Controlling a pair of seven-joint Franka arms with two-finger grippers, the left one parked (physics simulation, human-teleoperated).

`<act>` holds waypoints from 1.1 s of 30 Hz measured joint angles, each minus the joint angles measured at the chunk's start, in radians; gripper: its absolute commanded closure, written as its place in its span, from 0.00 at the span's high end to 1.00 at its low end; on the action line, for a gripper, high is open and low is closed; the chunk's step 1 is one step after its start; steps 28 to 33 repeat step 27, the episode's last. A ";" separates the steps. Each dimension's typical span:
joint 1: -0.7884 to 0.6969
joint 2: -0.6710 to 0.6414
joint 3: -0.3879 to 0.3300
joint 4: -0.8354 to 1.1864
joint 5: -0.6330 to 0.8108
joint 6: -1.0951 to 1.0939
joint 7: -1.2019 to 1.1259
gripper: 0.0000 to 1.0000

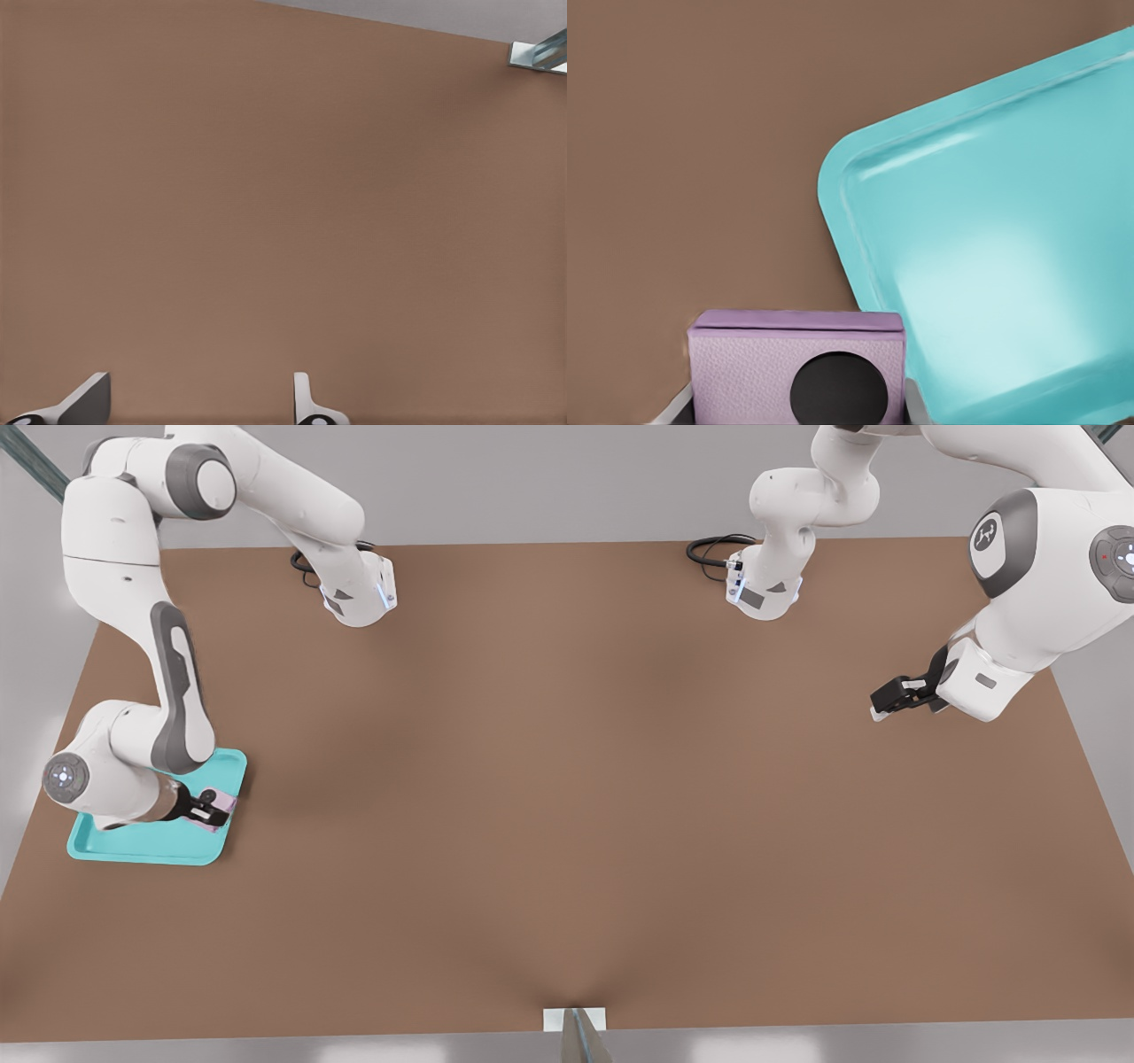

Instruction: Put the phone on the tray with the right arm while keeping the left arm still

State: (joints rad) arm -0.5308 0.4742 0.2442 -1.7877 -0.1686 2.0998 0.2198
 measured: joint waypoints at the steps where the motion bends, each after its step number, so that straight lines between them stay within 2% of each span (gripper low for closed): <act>1: -0.033 0.013 0.001 0.000 -0.009 0.005 -0.030 0.75; 2: -0.063 0.028 0.001 0.001 -0.016 0.015 -0.060 0.76; 4: -0.097 0.050 0.000 0.005 -0.026 0.029 -0.117 1.00; 9: -0.104 0.065 0.004 0.028 -0.038 0.045 -0.231 1.00; 10: -0.101 0.052 0.035 0.077 -0.038 0.029 -0.249 1.00; 12: -0.098 0.025 0.178 0.260 -0.043 -0.050 -0.270 1.00; 15: -0.088 0.009 0.478 0.429 -0.116 -0.196 -0.262 1.00; 16: -0.046 -0.040 0.500 0.438 -0.131 -0.234 -0.256 1.00; 17: 0.099 -0.121 0.353 0.440 -0.110 -0.271 -0.253 1.00; 19: 0.534 -0.262 -0.159 0.413 -0.022 -0.342 -0.252 1.00; 20: 0.640 -0.321 -0.285 0.388 0.012 -0.374 -0.251 1.00; 21: 0.658 -0.373 -0.319 0.340 0.039 -0.400 -0.251 1.00; 23: 0.586 -0.426 -0.281 0.244 0.076 -0.432 -0.250 1.00; 26: 0.534 -0.512 -0.281 0.119 0.104 -0.440 -0.249 1.00; 33: 0.522 -0.522 -0.283 0.104 0.109 -0.439 -0.249 1.00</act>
